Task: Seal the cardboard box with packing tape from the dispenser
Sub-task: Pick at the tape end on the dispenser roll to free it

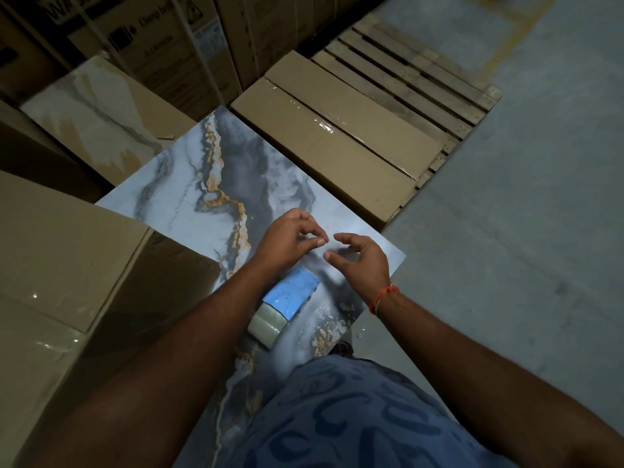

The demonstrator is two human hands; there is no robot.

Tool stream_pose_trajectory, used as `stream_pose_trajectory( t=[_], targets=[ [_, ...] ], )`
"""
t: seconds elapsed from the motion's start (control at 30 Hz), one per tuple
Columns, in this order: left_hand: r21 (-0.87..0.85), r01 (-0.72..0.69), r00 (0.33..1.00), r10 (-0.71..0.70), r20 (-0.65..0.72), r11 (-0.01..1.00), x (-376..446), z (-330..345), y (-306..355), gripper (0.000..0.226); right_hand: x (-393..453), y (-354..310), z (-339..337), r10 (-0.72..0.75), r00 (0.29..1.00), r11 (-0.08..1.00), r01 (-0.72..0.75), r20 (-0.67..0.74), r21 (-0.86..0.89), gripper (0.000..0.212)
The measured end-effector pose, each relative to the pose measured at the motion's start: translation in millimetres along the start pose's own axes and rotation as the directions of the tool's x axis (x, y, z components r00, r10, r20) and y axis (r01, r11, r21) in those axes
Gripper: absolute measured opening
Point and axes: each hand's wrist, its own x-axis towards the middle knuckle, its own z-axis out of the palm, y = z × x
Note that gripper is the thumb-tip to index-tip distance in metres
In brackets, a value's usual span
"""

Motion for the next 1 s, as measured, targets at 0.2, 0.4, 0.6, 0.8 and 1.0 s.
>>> stream_pose_trajectory(
  t=[0.2,0.4,0.6,0.8,1.0],
  targets=[
    [-0.138,0.07,0.997,-0.067,0.028,0.988,-0.6,2.0,-5.6,0.003,1.9,-0.2,7.7,0.015,1.0,0.999,-0.014,-0.016,0.031,0.006],
    [-0.268,0.171,0.983,-0.147,0.109,0.948,-6.8,4.7,-20.4,0.017,-0.8,4.4,9.4,0.019,0.999,0.993,-0.023,0.043,0.113,0.01],
    [-0.269,0.156,0.986,-0.137,0.091,0.95,-8.6,7.6,-21.9,0.009,-2.9,3.8,7.0,-0.006,1.0,0.983,0.004,0.008,0.185,0.006],
    [-0.295,0.165,0.984,-0.137,0.114,0.941,-10.0,2.8,-21.9,0.011,-6.2,1.7,3.6,-0.059,0.998,0.98,0.053,0.025,0.193,0.008],
    [-0.308,0.164,0.981,-0.123,0.147,0.937,-18.6,-6.4,-21.2,0.015,-15.2,0.7,5.4,-0.102,0.993,0.977,0.09,0.053,0.191,0.01]
  ],
)
